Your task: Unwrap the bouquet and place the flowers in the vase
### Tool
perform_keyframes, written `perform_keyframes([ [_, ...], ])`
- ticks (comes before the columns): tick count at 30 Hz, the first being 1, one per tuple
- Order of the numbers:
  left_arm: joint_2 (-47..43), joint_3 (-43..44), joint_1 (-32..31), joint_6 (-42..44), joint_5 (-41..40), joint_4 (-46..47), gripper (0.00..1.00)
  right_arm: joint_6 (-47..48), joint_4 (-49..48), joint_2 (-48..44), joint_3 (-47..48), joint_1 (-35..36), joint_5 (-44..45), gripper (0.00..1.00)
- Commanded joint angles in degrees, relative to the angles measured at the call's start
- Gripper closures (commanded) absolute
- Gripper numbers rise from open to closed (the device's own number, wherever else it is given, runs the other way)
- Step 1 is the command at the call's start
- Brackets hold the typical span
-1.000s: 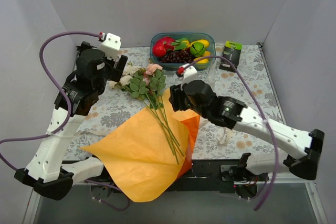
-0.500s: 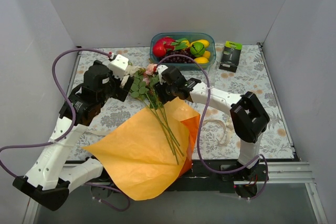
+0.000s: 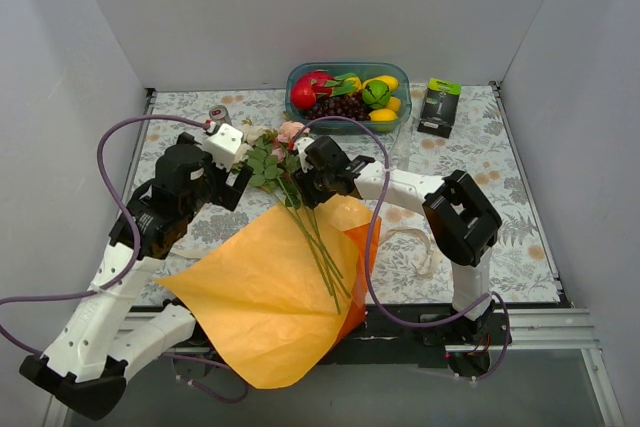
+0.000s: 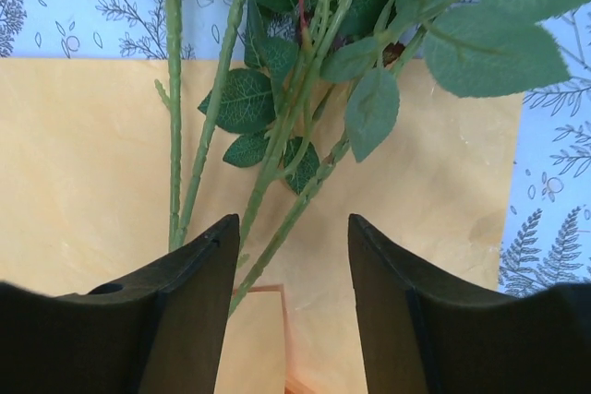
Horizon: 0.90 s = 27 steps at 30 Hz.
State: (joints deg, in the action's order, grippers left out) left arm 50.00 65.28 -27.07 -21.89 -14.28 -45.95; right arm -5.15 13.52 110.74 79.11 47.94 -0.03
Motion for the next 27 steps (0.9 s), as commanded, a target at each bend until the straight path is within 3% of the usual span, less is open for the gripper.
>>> perform_keyframes([
  [1, -2.0, 0.0, 0.0, -0.1, 0.0, 1.3, 0.02, -0.1, -2.0, -0.5, -2.0, -0.3, -1.7, 0.44],
  [13, -5.3, -7.3, 0.1, 4.5, 1.0, -1.8, 0.02, -1.1, -4.4, 1.5, -3.7, -0.3, -3.0, 0.61],
  [16, -5.3, -11.2, 0.1, 4.9, 2.2, -3.5, 0.02, -0.7, -4.5, 1.2, -3.1, -0.3, -1.9, 0.76],
  [17, -6.0, -12.4, 0.0, 5.4, 2.3, -3.1, 0.02, -0.2, -4.5, 0.5, -2.7, -0.3, -1.6, 0.88],
  [19, -7.1, -16.0, 0.1, 5.5, 2.6, -0.9, 0.02, 0.0, -4.6, -1.2, -1.9, -0.4, -0.3, 0.99],
  [27, -4.3, -24.1, 0.0, 9.0, 3.9, 7.3, 0.02, 1.5, -7.7, -12.2, 2.6, -2.6, 3.7, 0.99],
])
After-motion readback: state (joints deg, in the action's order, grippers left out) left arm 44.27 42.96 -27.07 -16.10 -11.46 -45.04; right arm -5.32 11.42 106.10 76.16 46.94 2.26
